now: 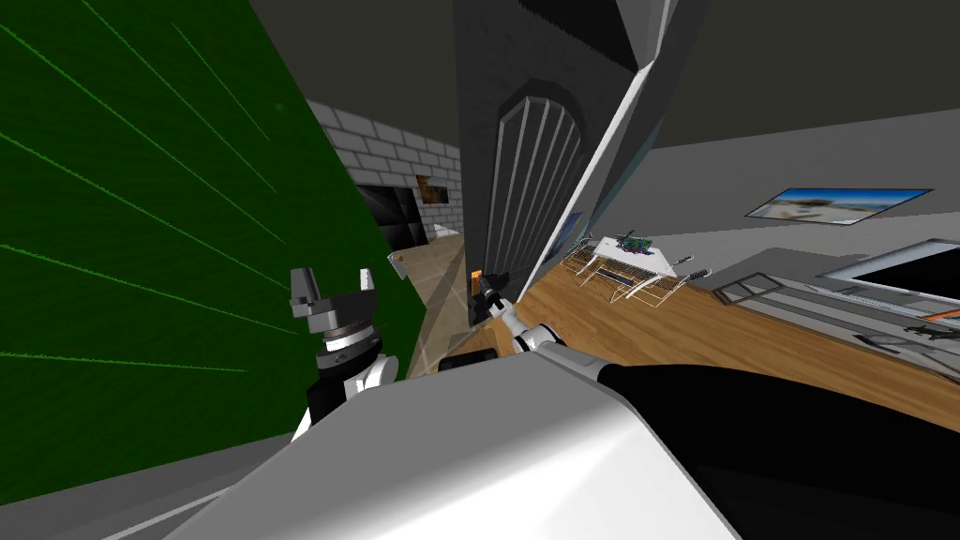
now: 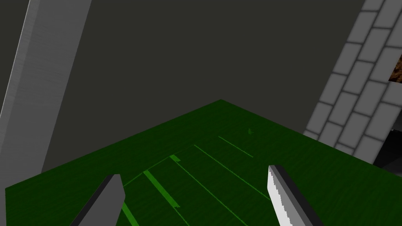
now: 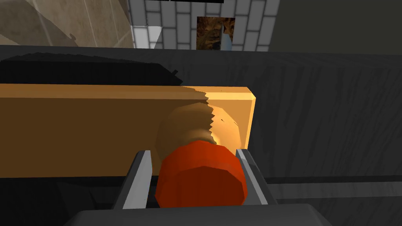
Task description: Push the door open
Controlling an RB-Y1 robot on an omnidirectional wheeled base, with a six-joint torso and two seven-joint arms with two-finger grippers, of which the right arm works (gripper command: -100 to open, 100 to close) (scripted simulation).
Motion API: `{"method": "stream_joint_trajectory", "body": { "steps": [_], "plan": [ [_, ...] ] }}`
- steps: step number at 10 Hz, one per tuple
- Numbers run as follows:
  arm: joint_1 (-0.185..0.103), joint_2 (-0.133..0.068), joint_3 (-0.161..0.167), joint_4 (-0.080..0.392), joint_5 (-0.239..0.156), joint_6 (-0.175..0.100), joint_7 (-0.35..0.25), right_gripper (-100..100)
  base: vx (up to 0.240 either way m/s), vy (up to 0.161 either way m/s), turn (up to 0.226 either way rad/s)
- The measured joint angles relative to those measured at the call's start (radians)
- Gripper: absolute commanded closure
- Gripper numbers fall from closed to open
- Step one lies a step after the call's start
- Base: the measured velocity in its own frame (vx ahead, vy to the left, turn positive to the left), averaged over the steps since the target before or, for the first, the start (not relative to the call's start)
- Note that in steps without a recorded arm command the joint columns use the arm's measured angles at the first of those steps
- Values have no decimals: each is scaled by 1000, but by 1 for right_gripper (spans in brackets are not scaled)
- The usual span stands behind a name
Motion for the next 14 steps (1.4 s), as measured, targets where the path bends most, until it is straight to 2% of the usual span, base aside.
{"method": "stream_joint_trajectory", "body": {
  "steps": [5,7,8,9,11,12,13,14],
  "plan": [
    [3,-1,0,3,0,2,0,100,9,4,-10],
    [12,9,-1,12,-28,9,34,100,215,42,-43],
    [-2,10,-8,42,-47,-2,58,100,138,16,12],
    [-9,10,-9,43,-56,-8,69,100,48,3,20],
    [5,11,-7,-1,-74,6,86,100,114,21,-64],
    [4,8,-12,3,-92,11,107,100,132,17,-118],
    [8,2,-17,-9,-107,18,122,-100,-80,-1,-32],
    [7,1,-15,-12,-108,22,124,-100,-169,-25,13]
  ]
}}
